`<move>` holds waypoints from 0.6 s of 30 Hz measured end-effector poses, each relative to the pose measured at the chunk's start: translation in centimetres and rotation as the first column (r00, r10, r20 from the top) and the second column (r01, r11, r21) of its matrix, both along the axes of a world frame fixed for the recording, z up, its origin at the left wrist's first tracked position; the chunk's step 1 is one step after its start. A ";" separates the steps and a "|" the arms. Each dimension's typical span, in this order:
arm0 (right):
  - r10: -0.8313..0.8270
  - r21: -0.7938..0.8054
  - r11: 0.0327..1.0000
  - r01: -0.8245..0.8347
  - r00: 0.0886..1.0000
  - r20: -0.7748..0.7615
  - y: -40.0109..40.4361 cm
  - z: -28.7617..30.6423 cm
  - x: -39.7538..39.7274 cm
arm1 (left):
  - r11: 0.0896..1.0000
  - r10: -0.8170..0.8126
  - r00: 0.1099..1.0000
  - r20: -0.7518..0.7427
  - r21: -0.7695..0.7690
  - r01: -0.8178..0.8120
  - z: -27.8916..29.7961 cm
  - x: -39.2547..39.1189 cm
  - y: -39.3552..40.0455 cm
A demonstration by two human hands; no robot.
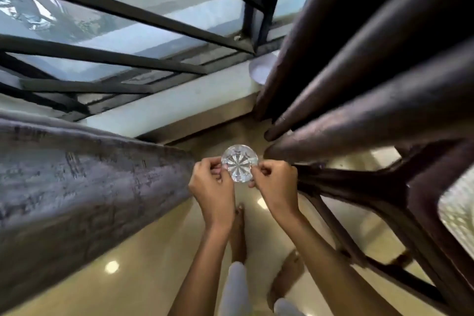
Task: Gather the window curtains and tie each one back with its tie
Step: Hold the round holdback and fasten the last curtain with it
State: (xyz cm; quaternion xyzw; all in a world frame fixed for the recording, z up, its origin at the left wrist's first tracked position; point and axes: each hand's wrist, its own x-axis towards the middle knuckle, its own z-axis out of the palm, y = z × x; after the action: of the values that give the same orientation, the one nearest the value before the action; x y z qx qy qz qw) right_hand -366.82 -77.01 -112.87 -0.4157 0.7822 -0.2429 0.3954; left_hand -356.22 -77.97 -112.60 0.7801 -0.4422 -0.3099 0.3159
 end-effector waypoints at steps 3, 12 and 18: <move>-0.069 0.007 0.998 0.069 0.996 0.049 4.6 3.2 -2.7 | 0.998 -0.056 0.997 -0.061 0.014 0.057 3.5 -2.0 3.8; -0.302 -0.073 0.948 0.310 0.948 0.104 16.6 12.9 -15.1 | 0.930 -0.363 0.914 -0.183 -0.018 0.366 14.0 -13.1 12.7; -0.557 -0.191 0.802 0.566 0.824 0.101 20.8 17.1 -25.1 | 0.770 -0.638 0.744 -0.201 -0.120 0.627 18.3 -24.7 13.3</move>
State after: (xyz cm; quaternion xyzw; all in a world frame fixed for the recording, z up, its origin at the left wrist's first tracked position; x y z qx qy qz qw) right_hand -391.91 -56.21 -95.77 -0.2005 0.8315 -0.4393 0.2746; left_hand -380.88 -64.63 -94.29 0.5354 -0.6474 -0.4767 0.2587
